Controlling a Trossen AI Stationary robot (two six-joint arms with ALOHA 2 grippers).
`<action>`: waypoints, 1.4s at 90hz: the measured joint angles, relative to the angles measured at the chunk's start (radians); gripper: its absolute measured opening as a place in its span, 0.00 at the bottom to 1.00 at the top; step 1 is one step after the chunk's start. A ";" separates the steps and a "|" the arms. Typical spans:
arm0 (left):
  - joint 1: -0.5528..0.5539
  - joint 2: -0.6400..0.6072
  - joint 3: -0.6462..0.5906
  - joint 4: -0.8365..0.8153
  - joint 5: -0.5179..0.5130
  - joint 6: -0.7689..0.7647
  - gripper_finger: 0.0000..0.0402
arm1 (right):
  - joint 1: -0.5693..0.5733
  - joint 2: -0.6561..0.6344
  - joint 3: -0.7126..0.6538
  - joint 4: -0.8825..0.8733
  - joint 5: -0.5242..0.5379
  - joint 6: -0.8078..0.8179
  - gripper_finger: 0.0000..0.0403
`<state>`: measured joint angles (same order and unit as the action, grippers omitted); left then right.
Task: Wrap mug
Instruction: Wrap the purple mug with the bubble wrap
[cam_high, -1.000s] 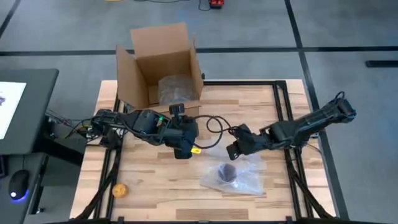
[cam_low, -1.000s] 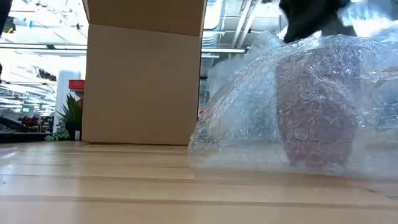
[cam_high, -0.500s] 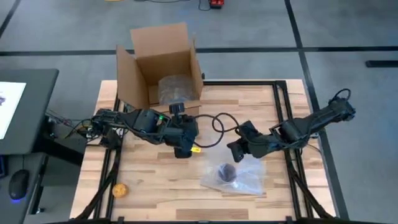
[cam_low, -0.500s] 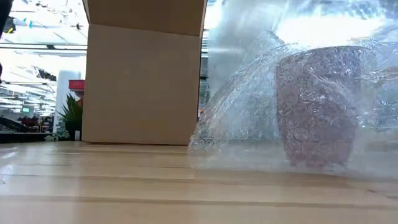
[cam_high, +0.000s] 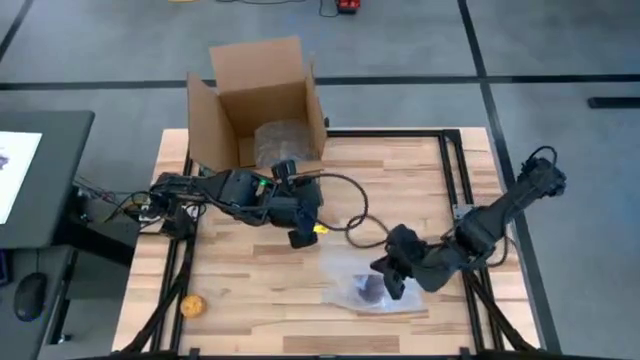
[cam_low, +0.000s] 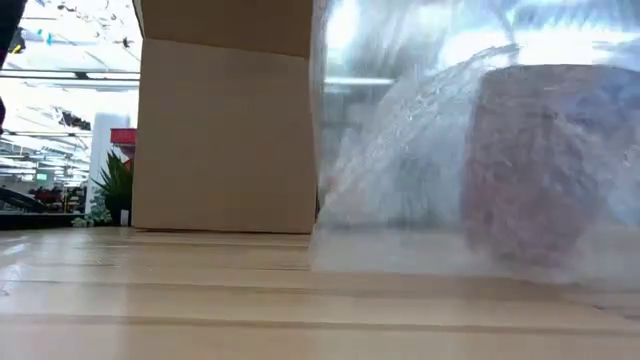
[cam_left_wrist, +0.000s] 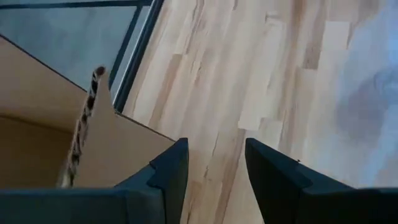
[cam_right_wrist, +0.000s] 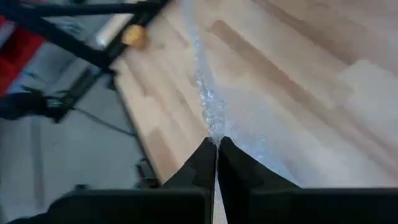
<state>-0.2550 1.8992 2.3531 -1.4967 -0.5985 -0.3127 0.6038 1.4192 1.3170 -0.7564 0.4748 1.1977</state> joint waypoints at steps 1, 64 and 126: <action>0.000 0.000 0.000 0.002 0.001 0.002 0.35 | -0.001 0.004 0.000 -0.002 0.000 -0.003 0.00; -0.361 -0.001 -0.215 0.292 0.326 -0.379 0.35 | -0.081 0.023 0.000 0.050 -0.095 -0.160 0.00; -0.333 0.001 -1.015 1.594 0.185 -0.448 0.35 | -0.081 0.016 0.000 0.062 -0.159 -0.205 0.00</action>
<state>-0.5877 1.9003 1.3386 0.0975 -0.4139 -0.7611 0.5229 1.4349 1.3170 -0.6946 0.3157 0.9925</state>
